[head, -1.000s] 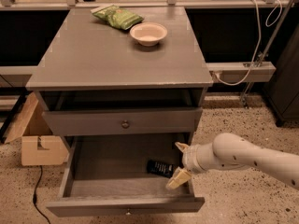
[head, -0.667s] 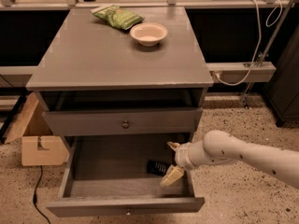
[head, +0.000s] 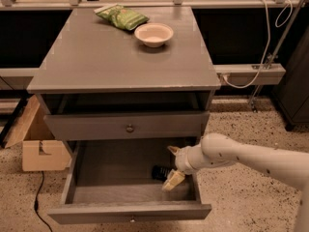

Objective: Pick rxbar blueberry from middle drawer and place on counter

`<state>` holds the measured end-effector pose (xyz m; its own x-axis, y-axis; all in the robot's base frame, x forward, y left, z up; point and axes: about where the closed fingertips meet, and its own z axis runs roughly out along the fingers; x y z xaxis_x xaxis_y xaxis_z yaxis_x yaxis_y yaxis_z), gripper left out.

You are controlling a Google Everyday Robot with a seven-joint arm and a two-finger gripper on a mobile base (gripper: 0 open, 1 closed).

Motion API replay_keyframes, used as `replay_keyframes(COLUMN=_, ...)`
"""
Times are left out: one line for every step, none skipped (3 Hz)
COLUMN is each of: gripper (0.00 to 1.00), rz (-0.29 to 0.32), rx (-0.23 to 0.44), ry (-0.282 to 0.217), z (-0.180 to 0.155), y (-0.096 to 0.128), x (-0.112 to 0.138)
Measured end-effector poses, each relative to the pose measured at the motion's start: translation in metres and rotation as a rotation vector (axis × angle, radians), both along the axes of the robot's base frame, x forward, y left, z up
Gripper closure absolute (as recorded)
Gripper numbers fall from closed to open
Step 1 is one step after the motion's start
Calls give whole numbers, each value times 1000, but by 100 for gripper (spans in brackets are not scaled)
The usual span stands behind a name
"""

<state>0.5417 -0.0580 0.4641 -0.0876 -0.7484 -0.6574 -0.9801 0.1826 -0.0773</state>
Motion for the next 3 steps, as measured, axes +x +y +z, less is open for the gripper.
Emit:
replay_keyframes(gripper=0, rz=33, rx=-32, ry=-3, z=-28, y=13, x=14)
replay_keyframes(gripper=0, rz=60, rx=-65, ry=-2, z=-61, y=26, x=24)
replay_keyframes(gripper=0, rz=64, rx=-72, ry=8, z=-80, y=27, x=31)
